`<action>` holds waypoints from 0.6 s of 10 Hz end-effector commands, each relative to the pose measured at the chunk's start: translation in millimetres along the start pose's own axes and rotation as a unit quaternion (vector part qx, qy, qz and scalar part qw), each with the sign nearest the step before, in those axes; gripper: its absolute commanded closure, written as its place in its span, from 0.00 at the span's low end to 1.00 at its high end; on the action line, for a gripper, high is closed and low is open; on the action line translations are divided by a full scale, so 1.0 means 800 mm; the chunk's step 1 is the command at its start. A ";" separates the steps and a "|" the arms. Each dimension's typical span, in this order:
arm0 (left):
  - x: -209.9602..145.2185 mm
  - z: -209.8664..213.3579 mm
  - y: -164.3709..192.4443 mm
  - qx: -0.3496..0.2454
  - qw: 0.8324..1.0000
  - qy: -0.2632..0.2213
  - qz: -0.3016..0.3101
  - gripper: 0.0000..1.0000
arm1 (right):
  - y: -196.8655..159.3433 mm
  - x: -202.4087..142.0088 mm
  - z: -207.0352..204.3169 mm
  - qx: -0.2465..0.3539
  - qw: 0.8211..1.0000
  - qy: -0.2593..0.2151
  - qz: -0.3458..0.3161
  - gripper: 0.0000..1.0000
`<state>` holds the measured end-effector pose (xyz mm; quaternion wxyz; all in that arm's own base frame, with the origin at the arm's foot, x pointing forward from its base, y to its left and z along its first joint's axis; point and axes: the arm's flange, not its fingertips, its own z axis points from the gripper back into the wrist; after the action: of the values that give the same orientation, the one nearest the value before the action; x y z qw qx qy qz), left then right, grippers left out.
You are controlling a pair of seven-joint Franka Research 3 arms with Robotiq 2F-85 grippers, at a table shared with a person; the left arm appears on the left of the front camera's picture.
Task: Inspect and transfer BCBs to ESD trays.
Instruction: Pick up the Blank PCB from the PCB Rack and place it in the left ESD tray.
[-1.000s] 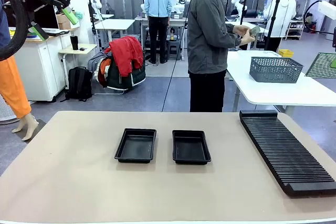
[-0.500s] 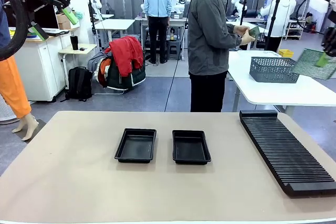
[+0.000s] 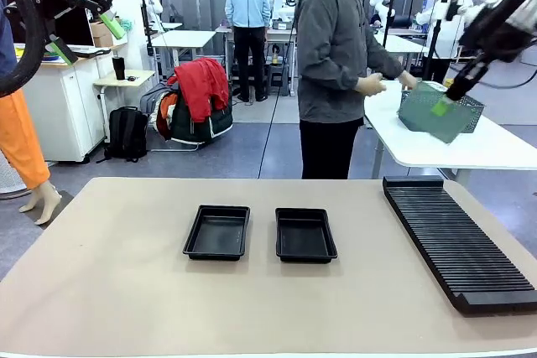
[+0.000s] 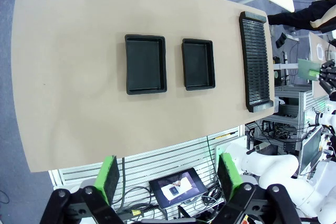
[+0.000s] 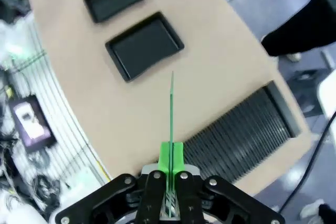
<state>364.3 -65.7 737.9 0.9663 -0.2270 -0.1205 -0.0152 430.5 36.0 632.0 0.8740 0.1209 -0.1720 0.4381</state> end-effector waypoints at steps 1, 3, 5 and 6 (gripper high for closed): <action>0.000 0.000 0.000 -0.002 1.000 -0.002 0.001 0.00 | 0.016 0.025 -0.045 0.014 0.995 -0.031 -0.089 0.97; 0.000 0.000 0.000 -0.002 1.000 -0.002 0.001 0.00 | 0.033 0.052 -0.102 0.054 0.983 -0.067 -0.163 0.97; 0.000 0.000 0.000 -0.002 1.000 -0.002 0.001 0.00 | 0.052 0.082 -0.167 0.090 0.967 -0.085 -0.221 0.97; 0.000 0.000 0.000 -0.002 1.000 -0.002 0.001 0.00 | 0.064 0.098 -0.206 0.116 0.956 -0.100 -0.251 0.97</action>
<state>364.3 -65.9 738.3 0.9663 -0.2269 -0.1208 -0.0154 459.5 161.8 532.0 0.9192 0.2726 -0.1520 0.2401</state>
